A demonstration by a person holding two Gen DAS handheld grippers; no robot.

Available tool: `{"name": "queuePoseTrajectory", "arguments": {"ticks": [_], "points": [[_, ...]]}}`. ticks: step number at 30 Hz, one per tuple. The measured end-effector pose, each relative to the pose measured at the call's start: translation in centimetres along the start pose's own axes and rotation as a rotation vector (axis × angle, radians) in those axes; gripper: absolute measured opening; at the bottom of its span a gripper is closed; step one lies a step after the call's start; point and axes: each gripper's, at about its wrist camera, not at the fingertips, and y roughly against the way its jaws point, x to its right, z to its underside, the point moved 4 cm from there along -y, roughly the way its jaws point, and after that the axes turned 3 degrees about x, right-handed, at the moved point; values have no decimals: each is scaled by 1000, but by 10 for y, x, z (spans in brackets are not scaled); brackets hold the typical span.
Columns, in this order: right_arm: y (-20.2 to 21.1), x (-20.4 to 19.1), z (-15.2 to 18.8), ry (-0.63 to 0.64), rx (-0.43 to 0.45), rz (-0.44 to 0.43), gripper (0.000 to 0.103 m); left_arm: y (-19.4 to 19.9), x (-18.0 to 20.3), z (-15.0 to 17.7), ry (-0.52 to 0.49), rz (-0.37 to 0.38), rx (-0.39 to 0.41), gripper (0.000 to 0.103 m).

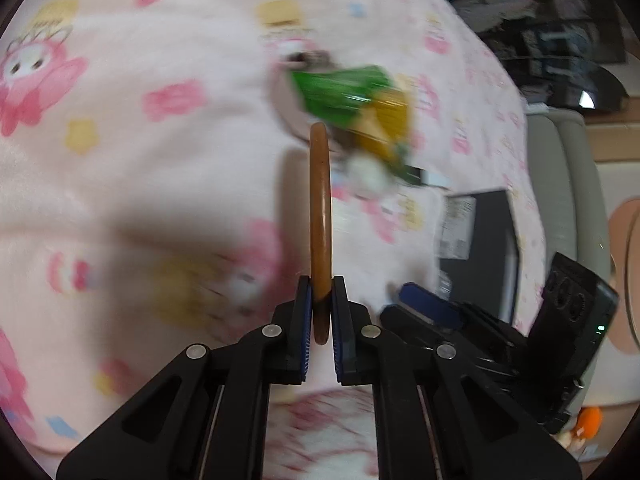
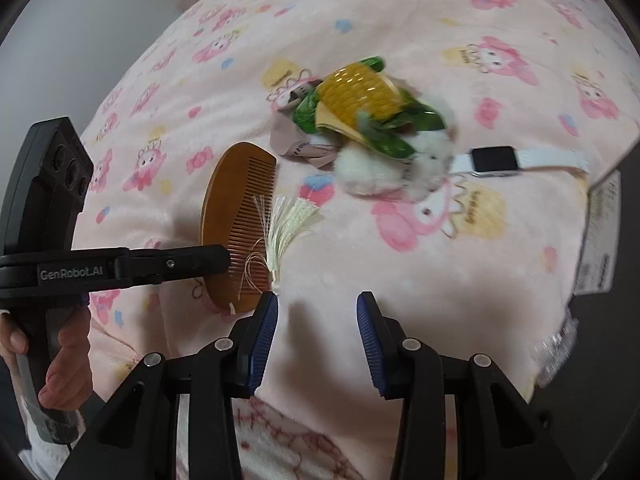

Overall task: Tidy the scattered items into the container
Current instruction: 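Carry the wooden comb in the left gripper toward the black box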

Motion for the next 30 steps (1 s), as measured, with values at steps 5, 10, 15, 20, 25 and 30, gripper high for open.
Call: {"name": "queuePoseTrajectory", "arguments": {"ticks": [5,10,15,20,25,30], "points": [[45,19,39,-60,65,-8,37,5,56,24,-115,47,-3,7],[95,39,92,-137,130,-17,42,2,104,70,-209,84,-10,7],[129,58,144,-202,179,-1,49,-14,137,126,-258,91,-47,7],[138,81,182,-240,192,79,49,-30,154,168,-304,9,-25,9],[140,95,201,-255,195,68,52,-36,159,188,-291,-33,2,9],[138,91,203,-222,207,59,55,-56,169,200,-298,-22,-55,9]]}}
